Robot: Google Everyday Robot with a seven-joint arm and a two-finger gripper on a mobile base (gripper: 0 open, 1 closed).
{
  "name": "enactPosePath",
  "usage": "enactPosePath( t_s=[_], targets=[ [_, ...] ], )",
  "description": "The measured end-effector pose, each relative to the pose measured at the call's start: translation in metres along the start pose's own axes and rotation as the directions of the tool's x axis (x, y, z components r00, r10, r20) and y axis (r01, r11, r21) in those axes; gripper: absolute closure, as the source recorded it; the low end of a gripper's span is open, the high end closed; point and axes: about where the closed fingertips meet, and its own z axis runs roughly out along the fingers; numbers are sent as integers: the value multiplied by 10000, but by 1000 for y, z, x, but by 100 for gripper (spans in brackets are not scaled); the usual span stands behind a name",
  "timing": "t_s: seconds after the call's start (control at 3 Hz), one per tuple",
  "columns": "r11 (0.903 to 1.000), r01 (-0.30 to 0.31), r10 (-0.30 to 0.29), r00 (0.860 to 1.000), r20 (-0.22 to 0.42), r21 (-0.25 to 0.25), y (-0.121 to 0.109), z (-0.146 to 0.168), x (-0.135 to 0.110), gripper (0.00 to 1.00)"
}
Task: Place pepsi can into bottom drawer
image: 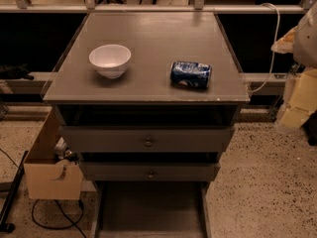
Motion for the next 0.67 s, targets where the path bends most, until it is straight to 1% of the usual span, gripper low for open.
enactPosePath(
  t_s=[0.33,0.67],
  targets=[
    [10000,1,-1,10000,3,1,0,0,0,0],
    [9998,208,-212,9982,569,81,-8,2,-13,0]
  ],
)
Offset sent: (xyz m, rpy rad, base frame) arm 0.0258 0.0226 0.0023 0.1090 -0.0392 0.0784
